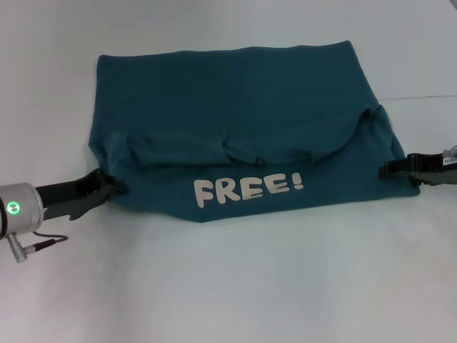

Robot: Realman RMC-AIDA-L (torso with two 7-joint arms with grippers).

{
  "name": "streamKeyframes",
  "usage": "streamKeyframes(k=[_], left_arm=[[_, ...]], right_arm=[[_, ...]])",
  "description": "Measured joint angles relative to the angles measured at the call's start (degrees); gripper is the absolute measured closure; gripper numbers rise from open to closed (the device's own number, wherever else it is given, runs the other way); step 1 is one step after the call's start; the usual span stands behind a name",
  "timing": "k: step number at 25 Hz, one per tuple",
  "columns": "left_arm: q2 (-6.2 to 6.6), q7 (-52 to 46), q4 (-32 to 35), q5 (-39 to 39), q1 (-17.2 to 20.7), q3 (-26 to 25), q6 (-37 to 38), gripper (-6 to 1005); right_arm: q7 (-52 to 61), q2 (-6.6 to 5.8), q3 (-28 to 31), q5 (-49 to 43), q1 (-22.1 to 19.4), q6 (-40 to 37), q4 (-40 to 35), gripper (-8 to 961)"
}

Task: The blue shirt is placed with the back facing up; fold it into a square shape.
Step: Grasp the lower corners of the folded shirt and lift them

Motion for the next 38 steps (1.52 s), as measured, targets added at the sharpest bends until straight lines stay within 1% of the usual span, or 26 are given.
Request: streamKeyframes(k=[3,11,20,23,29,34,38], left_arm=[[-0.04,0.0,-0.1,0.0,-0.2,0.0,0.0,969],[-0.11,0.0,0.0,-0.1,-0.4,0.0,-0.1,970],[-0.11,-0.2,0.1,-0.1,-0.2,0.0,0.0,970],[-0.11,-0.2,0.1,-0.1,-0.2,0.0,0.0,970],[-0.11,-0.2,0.1,-0.1,-0.2,0.0,0.2,969],[-0.06,-0.2,0.1,0.0,0.0,-0.3,0.6,965],[0.41,-0.2,0.6,0.3,0.2,-0.4,3.0,961]], right_arm=[[-0.2,0.12,-0.4,0.0,-0.1,0.7,-0.1,212],[-0.6,1.49,-1.4,0.0,0.3,2.0,0.3,242],[0.0,1.57,-0.9,0.2,-0.1,1.1,-1.2,275],[0.0,1.47,-0.9,0.1,-0.3,1.1,-1.2,517],[0.4,1.10,-0.7,0.1,-0.5,1.0,-1.2,752],[0.6,0.68,-0.7,0.2,-0.6,0.2,-1.4,914],[0.8,0.11,-0.6,0.4,-1.2,-3.2,-2.8,915]])
